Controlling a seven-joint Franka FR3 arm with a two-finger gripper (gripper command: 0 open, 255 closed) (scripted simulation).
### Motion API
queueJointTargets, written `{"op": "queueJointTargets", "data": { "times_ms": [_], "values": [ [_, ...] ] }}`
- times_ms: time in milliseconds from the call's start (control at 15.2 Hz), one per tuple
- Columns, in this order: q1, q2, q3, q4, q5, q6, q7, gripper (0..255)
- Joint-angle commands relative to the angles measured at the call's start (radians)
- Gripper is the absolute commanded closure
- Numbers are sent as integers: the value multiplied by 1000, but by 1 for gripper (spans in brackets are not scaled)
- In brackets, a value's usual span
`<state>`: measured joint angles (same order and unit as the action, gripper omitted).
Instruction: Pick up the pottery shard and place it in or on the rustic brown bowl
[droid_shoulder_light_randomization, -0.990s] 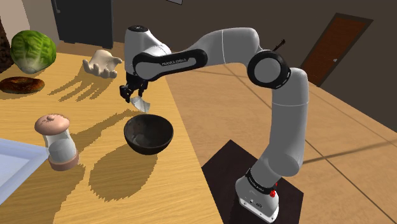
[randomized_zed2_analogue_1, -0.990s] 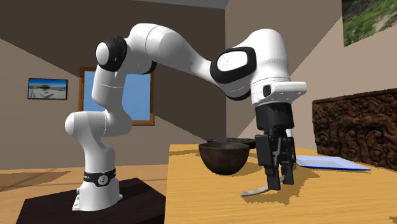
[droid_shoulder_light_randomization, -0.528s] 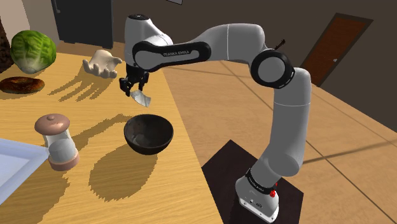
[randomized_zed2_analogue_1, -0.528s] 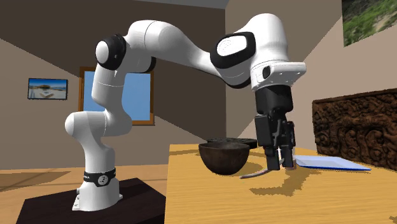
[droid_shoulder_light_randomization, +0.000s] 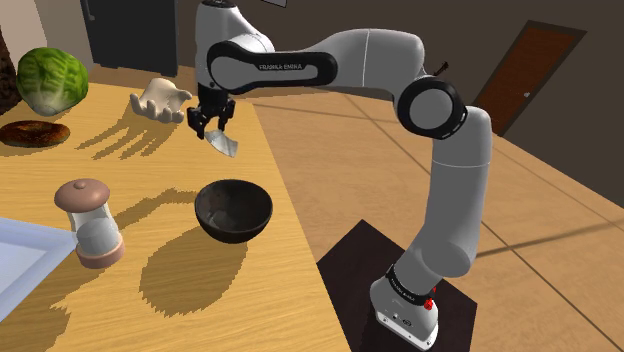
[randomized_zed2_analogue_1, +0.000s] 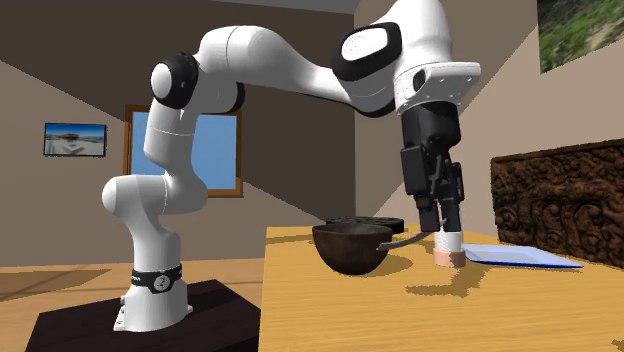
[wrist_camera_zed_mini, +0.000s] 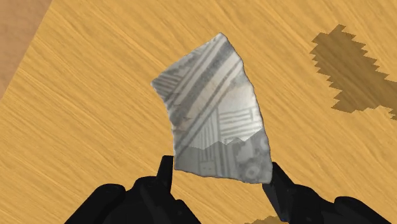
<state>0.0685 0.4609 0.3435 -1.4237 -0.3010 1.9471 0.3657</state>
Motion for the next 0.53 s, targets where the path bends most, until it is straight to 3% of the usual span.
{"op": "queueJointTargets", "data": {
  "times_ms": [0, 462],
  "values": [
    [0, -8, 2, 15, 4, -23, -5, 255],
    [8, -11, 5, 105, 11, -114, -21, 255]
  ]
}}
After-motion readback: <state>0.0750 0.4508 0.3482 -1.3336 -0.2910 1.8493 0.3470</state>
